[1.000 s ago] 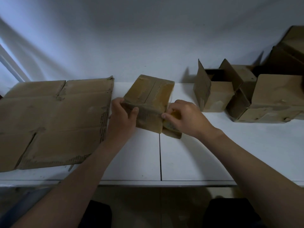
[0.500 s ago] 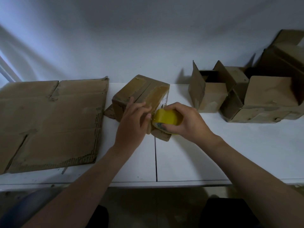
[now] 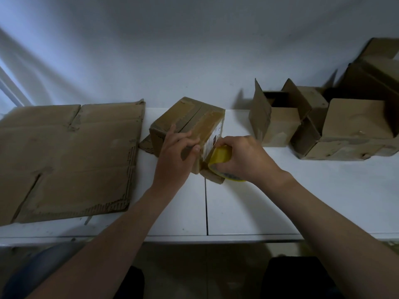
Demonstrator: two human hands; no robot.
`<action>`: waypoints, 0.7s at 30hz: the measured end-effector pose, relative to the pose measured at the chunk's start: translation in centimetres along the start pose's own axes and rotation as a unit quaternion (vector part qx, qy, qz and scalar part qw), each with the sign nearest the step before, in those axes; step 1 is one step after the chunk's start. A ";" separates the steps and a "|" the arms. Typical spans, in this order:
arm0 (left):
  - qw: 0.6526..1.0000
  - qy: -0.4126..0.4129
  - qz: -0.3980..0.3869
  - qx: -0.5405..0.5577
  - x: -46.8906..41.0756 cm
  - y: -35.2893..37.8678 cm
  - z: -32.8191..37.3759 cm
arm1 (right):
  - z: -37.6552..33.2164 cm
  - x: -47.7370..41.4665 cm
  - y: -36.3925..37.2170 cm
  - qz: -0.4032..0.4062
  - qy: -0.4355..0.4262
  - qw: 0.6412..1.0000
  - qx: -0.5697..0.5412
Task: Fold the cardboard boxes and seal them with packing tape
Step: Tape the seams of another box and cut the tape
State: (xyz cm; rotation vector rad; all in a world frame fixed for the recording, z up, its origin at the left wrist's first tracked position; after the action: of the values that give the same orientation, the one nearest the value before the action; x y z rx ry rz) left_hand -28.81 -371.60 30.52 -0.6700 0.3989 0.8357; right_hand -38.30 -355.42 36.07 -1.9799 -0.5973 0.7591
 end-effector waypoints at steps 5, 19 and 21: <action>1.000 -0.019 0.003 -0.010 -0.1 0.0 0.1 | -0.8 -0.9 1.1 -0.018 0.005 1.000 0.001; 0.987 0.041 -0.152 0.025 -4.6 -2.0 -3.0 | -0.1 -1.0 2.6 -0.072 0.062 0.985 -0.142; 0.984 0.056 -0.162 0.040 -5.2 -2.1 -3.7 | 0.0 -0.8 2.6 -0.074 0.051 0.986 -0.142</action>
State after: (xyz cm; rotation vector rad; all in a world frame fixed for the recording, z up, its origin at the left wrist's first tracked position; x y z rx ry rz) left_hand -30.60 -378.00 31.60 -0.6864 0.4090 0.4718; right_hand -38.54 -357.21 34.03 -2.1903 -0.8168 0.4991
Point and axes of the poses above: each hand's wrist, its own x-axis away from the middle knuckle, its own y-axis out of the palm, z = x × y, the point moved 4 cm from there along -x, towards the middle knuckle, and after that the axes turned 9 degrees about z, right-handed, at the moved point
